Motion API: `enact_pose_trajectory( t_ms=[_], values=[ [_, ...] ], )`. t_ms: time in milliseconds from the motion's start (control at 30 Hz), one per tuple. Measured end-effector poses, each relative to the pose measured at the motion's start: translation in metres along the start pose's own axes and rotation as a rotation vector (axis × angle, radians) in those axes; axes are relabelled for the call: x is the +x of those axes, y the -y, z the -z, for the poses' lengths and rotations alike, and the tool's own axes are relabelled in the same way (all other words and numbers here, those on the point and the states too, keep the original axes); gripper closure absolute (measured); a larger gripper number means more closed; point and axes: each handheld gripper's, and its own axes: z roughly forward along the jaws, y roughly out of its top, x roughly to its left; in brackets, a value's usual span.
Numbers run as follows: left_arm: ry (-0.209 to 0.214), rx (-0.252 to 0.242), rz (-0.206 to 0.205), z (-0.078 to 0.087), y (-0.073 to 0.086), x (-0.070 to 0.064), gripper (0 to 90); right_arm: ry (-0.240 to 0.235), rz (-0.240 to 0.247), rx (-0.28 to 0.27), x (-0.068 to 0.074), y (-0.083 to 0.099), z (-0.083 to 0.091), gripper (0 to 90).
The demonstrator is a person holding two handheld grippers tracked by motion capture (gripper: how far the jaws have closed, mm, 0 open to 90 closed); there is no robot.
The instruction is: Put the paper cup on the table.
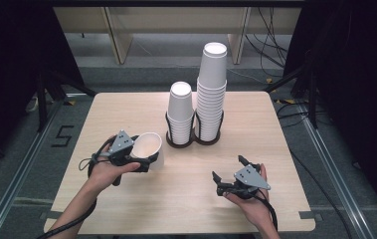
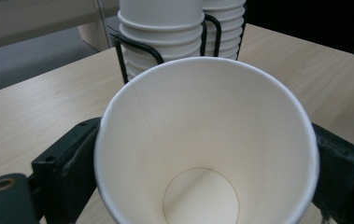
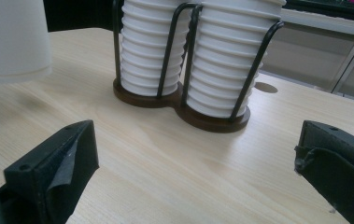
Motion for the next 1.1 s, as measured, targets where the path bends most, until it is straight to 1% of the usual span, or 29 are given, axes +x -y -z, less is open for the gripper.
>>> enact_pose_trajectory(
  t_ms=[33, 67, 100, 133, 167, 200, 233, 267, 300, 333, 367, 400, 467, 500, 533, 567, 600, 667, 700, 733, 867, 900, 933, 967, 1000, 1067, 1100],
  values=[
    [-0.005, 0.001, 0.001, 0.001, 0.001, 0.002, 8.9, 0.017, 0.034, -0.011, -0.003, 0.000, 0.000, 0.4],
    [-0.011, -0.002, 0.004, 0.002, 0.003, 0.003, 8.9, 0.018, 0.025, -0.011, -0.002, 0.001, 0.000, 0.5],
    [-0.022, 0.003, 0.008, 0.004, 0.004, 0.005, 8.9, 0.012, 0.027, -0.013, -0.003, 0.001, 0.000, 0.5],
    [-0.029, 0.000, 0.016, 0.005, 0.005, 0.006, 8.9, 0.016, 0.002, 0.000, -0.002, 0.002, 0.001, 0.5],
    [-0.034, -0.001, 0.017, 0.006, 0.006, 0.008, 8.9, 0.017, -0.010, 0.008, -0.002, 0.002, 0.001, 0.5],
    [-0.034, -0.006, 0.022, 0.007, 0.008, 0.010, 8.9, 0.016, -0.010, 0.006, -0.002, 0.002, 0.001, 0.5],
    [-0.048, -0.004, 0.028, 0.008, 0.009, 0.011, 8.9, 0.018, -0.002, 0.001, -0.002, 0.002, 0.001, 0.5],
    [-0.034, -0.001, 0.054, 0.009, 0.010, 0.011, 8.9, 0.032, 0.016, -0.016, -0.004, 0.002, 0.000, 0.5],
    [-0.037, -0.012, 0.058, 0.010, 0.011, 0.014, 8.9, 0.035, 0.026, -0.013, -0.005, 0.002, 0.001, 0.5],
    [-0.066, -0.005, 0.046, 0.012, 0.011, 0.016, 8.9, 0.035, 0.023, -0.014, -0.004, 0.002, 0.001, 0.5],
    [-0.074, -0.005, 0.053, 0.013, 0.012, 0.017, 8.9, 0.034, 0.013, -0.012, -0.004, 0.002, 0.001, 0.5],
    [-0.092, 0.000, 0.052, 0.014, 0.013, 0.019, 8.9, 0.035, 0.009, -0.018, -0.003, 0.002, 0.000, 0.5],
    [-0.127, 0.003, 0.051, 0.016, 0.014, 0.022, 8.8, 0.025, 0.015, -0.007, -0.004, 0.002, 0.001, 0.5],
    [-0.141, 0.006, 0.057, 0.016, 0.015, 0.024, 8.8, 0.022, 0.009, -0.005, -0.004, 0.003, 0.001, 0.5],
    [-0.141, -0.001, 0.072, 0.016, 0.016, 0.026, 8.8, 0.012, -0.009, 0.007, -0.002, 0.003, 0.001, 0.5],
    [-0.163, -0.001, 0.071, 0.017, 0.017, 0.027, 8.8, 0.019, 0.007, 0.002, -0.003, 0.003, 0.001, 0.5],
    [-0.183, 0.002, 0.064, 0.018, 0.017, 0.030, 8.8, 0.014, -0.009, 0.009, -0.002, 0.003, 0.001, 0.5],
    [-0.208, 0.006, 0.083, 0.019, 0.019, 0.031, 8.9, 0.017, -0.008, 0.004, -0.003, 0.003, 0.001, 0.5],
    [-0.216, 0.007, 0.082, 0.020, 0.019, 0.033, 8.8, 0.020, -0.010, 0.005, -0.003, 0.003, 0.001, 0.5],
    [-0.231, 0.009, 0.087, 0.020, 0.020, 0.035, 8.8, 0.028, -0.024, 0.014, -0.002, 0.003, 0.002, 0.6],
    [-0.286, 0.018, 0.120, 0.021, 0.024, 0.044, 8.7, 0.028, -0.010, 0.005, -0.004, 0.004, 0.002, 0.6],
    [-0.294, 0.013, 0.132, 0.021, 0.025, 0.046, 8.7, 0.026, -0.018, 0.006, -0.004, 0.005, 0.002, 0.6],
    [-0.311, 0.021, 0.136, 0.022, 0.026, 0.049, 8.7, 0.023, -0.022, 0.007, -0.004, 0.005, 0.002, 0.6],
    [-0.329, 0.027, 0.140, 0.022, 0.027, 0.051, 8.7, 0.025, -0.015, 0.009, -0.005, 0.004, 0.002, 0.6],
    [-0.336, 0.029, 0.147, 0.021, 0.029, 0.053, 8.7, 0.022, -0.007, 0.007, -0.006, 0.004, 0.002, 0.7],
    [-0.359, 0.038, 0.155, 0.021, 0.030, 0.056, 8.6, 0.018, -0.008, 0.007, -0.006, 0.004, 0.002, 0.7],
    [-0.370, 0.042, 0.154, 0.021, 0.031, 0.058, 8.6, 0.020, -0.024, 0.005, -0.005, 0.004, 0.002, 0.7]
  ],
)
